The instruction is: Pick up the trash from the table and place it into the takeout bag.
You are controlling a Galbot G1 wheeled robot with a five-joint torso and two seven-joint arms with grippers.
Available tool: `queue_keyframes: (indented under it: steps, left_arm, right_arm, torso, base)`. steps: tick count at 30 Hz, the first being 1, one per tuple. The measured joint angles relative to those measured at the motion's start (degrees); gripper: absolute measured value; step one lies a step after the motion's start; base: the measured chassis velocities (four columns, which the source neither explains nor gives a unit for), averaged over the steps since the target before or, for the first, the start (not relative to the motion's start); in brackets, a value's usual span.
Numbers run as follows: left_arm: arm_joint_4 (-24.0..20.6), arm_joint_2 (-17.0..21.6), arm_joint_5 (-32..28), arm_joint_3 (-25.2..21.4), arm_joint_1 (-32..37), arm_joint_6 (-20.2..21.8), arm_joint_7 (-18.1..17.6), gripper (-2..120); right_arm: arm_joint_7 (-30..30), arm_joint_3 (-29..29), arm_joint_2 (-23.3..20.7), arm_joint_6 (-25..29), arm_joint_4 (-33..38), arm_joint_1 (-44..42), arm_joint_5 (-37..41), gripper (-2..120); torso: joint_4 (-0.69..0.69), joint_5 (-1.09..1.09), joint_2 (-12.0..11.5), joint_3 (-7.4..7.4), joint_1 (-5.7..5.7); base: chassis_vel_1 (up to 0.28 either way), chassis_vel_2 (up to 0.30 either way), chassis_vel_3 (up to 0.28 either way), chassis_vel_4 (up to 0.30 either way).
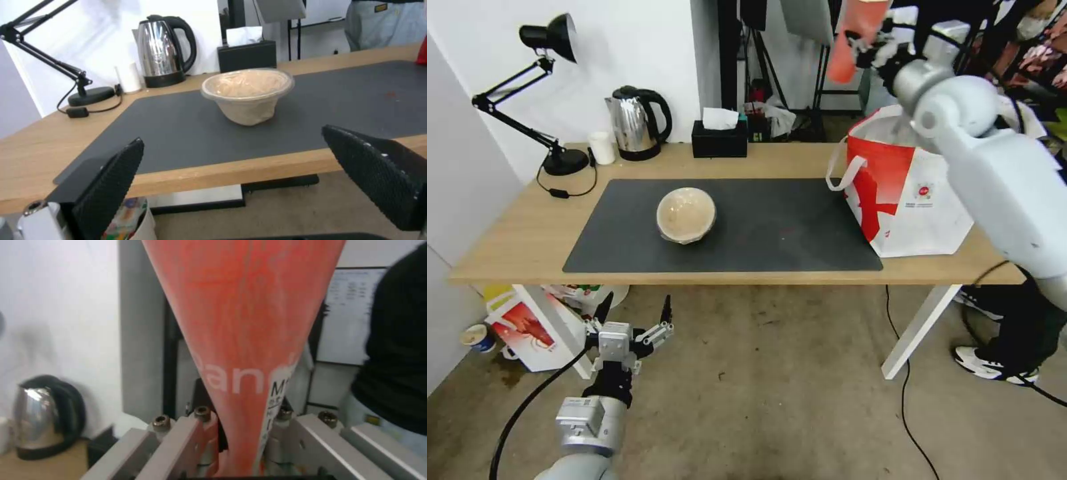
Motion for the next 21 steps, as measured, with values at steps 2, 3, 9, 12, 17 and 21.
queue_keyframes:
  steps: [2, 3, 9, 12, 17, 21]
  left_arm:
    - [0.0, 0.0, 0.0, 0.0, 0.0, 0.0, 0.0, 100]
    - [0.0, 0.0, 0.0, 0.0, 0.0, 0.0, 0.0, 100]
    - [0.0, 0.0, 0.0, 0.0, 0.0, 0.0, 0.0, 100]
    - [0.0, 0.0, 0.0, -0.01, 0.0, 0.0, 0.0, 100]
    - [0.0, 0.0, 0.0, -0.01, 0.0, 0.0, 0.0, 100]
    - [0.0, 0.0, 0.0, 0.0, 0.0, 0.0, 0.0, 100]
  right_arm:
    - [-0.06, 1.67, -1.8, -0.08, 1.13, -1.78, -0.04, 7]
    - [-0.06, 1.67, -1.8, -0.08, 1.13, -1.78, -0.04, 7]
    - [-0.2, 4.07, -4.06, -0.09, 2.1, -4.46, 0.14, 7]
    - [-0.27, 4.93, -4.5, -0.09, 2.1, -5.35, 0.21, 7]
    - [-0.41, 5.96, -5.07, -0.09, 1.9, -6.75, 0.23, 7]
    - [-0.61, 6.71, -5.63, -0.09, 1.89, -7.65, 0.2, 7]
  torso:
    - [0.0, -0.02, 0.0, 0.0, 0.0]
    - [0.0, -0.02, 0.0, 0.0, 0.0]
    - [0.02, -0.02, 0.0, 0.0, 0.0]
    - [0.01, -0.02, 0.0, 0.0, 0.0]
    - [0.01, -0.02, 0.0, 0.0, 0.0]
    - [0.01, -0.03, 0.0, 0.0, 0.0]
  base:
    - [0.0, 0.0, 0.0, 0.0]
    - [0.0, 0.0, 0.0, 0.0]
    - [0.0, 0.0, 0.0, 0.0]
    - [0.0, 0.0, 0.0, 0.0]
    - [0.0, 0.0, 0.0, 0.0]
    - [0.0, 0.0, 0.0, 0.0]
